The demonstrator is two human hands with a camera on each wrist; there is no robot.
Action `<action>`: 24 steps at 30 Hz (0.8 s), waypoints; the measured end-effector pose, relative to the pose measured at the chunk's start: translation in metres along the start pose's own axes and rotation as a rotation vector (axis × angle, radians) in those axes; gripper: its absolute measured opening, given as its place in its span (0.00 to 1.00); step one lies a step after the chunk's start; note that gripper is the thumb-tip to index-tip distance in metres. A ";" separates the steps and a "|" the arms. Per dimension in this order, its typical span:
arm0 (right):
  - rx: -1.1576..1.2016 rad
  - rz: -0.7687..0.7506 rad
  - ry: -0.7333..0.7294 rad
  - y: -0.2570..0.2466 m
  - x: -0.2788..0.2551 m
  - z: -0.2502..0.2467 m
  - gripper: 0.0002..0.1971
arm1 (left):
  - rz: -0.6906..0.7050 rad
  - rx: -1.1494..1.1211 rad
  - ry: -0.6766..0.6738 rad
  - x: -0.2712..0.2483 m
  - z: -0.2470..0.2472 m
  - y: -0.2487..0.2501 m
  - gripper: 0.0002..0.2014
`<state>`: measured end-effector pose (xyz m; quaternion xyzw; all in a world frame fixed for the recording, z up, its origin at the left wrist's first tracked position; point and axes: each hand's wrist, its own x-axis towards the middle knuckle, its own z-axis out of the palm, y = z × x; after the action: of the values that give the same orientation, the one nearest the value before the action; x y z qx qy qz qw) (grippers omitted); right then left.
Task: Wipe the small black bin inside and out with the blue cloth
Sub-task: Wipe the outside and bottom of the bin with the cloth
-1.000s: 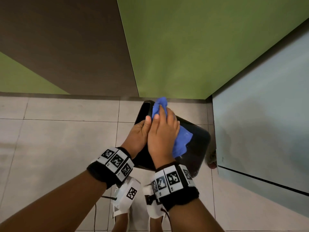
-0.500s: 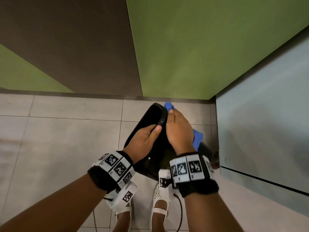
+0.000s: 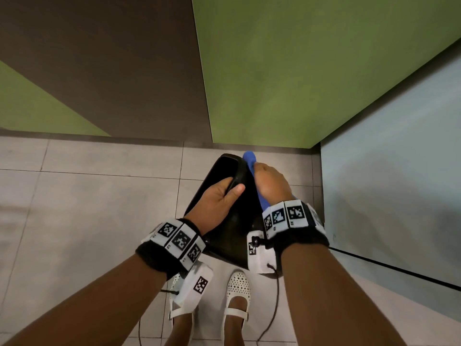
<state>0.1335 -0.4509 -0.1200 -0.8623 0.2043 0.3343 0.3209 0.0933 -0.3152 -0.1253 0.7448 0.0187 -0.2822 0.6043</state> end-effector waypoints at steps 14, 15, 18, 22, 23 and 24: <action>0.014 -0.238 0.391 0.014 -0.018 0.075 0.31 | -0.090 0.204 0.159 0.034 0.000 0.001 0.24; -0.020 -0.238 0.395 0.020 -0.015 0.072 0.33 | -0.082 0.176 0.179 0.029 0.000 -0.001 0.23; -0.018 -0.124 0.319 0.047 -0.001 0.055 0.26 | -0.052 0.126 0.227 0.017 -0.005 -0.001 0.23; 0.057 0.186 0.133 0.082 0.006 0.030 0.26 | -0.014 0.098 0.223 0.004 -0.014 0.012 0.21; 0.062 0.208 0.112 0.085 0.007 0.027 0.26 | 0.000 0.085 0.216 0.001 -0.016 0.015 0.21; 0.051 0.202 0.103 0.083 0.009 0.027 0.26 | 0.005 0.070 0.220 0.000 -0.018 0.017 0.21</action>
<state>0.0804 -0.4927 -0.1762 -0.8449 0.3147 0.3150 0.2964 0.1067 -0.3031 -0.1081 0.7921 0.0731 -0.1977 0.5728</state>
